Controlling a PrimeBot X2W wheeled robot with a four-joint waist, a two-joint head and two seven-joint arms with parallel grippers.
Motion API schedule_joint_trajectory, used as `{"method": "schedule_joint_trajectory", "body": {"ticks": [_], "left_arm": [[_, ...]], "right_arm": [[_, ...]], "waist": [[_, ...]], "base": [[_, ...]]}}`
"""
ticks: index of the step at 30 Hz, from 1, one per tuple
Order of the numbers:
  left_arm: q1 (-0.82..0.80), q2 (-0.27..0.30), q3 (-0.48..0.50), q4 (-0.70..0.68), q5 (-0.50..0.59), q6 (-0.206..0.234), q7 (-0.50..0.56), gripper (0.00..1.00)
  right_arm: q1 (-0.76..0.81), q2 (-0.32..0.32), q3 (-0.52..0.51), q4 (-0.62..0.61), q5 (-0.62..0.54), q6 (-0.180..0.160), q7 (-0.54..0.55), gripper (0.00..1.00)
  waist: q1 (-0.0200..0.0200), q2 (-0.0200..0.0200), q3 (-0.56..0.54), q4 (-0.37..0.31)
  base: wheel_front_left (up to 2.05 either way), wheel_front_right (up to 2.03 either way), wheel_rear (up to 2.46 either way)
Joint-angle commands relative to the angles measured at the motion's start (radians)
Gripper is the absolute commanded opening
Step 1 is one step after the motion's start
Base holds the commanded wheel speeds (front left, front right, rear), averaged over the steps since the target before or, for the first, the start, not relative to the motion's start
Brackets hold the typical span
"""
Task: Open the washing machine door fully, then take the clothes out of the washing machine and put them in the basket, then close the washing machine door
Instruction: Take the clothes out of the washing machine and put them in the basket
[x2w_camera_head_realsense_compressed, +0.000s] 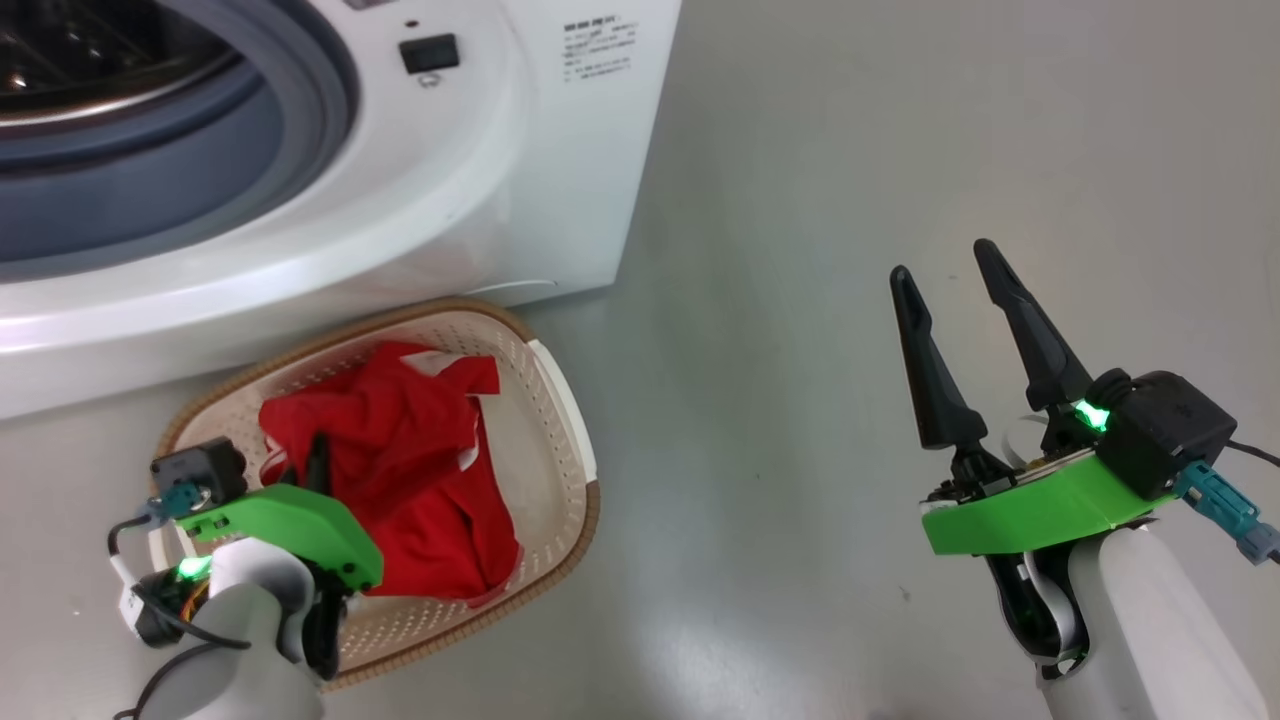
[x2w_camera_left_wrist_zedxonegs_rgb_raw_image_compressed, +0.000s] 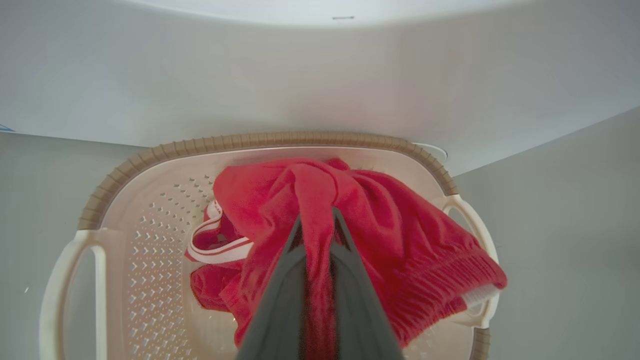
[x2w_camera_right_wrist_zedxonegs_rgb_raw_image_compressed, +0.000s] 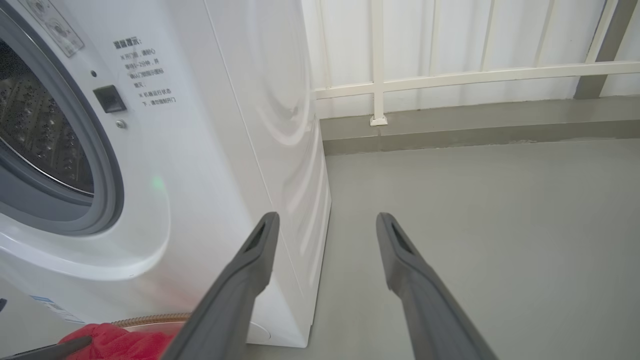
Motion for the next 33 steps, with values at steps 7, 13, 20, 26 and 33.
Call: {"method": "schedule_joint_trajectory", "body": {"ticks": [7, 13, 20, 26, 33], "left_arm": [[-0.053, 0.050, 0.000, 0.150, 0.024, 0.000, -0.007, 0.00], [-0.066, 0.056, -0.013, 0.201, 0.025, 0.006, 0.024, 0.00], [-0.077, 0.065, -0.018, 0.214, 0.022, 0.014, -0.004, 0.44], [-0.069, 0.062, -0.011, 0.218, 0.004, -0.008, -0.033, 1.00], [-0.026, 0.071, 0.000, 0.162, 0.001, -0.029, -0.058, 1.00]], "right_arm": [[-0.032, 0.006, 0.040, -0.026, 0.031, 0.006, -0.006, 1.00], [-0.038, 0.006, 0.048, -0.026, 0.046, 0.006, -0.006, 1.00], [-0.038, 0.006, 0.041, -0.018, 0.052, 0.006, -0.006, 1.00], [-0.030, 0.006, 0.013, 0.000, 0.036, 0.006, -0.006, 1.00], [-0.008, 0.006, -0.002, 0.020, 0.026, 0.006, -0.006, 1.00]], "waist": [[0.0000, -0.0001, 0.057, -0.041], [0.0000, -0.0001, 0.071, -0.062], [0.0000, -0.0001, 0.060, -0.068], [0.0000, -0.0001, 0.003, -0.049], [0.0000, -0.0001, -0.089, -0.032]], "base": [[0.00, 0.00, 0.00], [0.00, 0.00, 0.00], [0.00, 0.00, 0.00], [0.00, 0.00, 0.00], [0.00, 0.00, 0.00]]}}
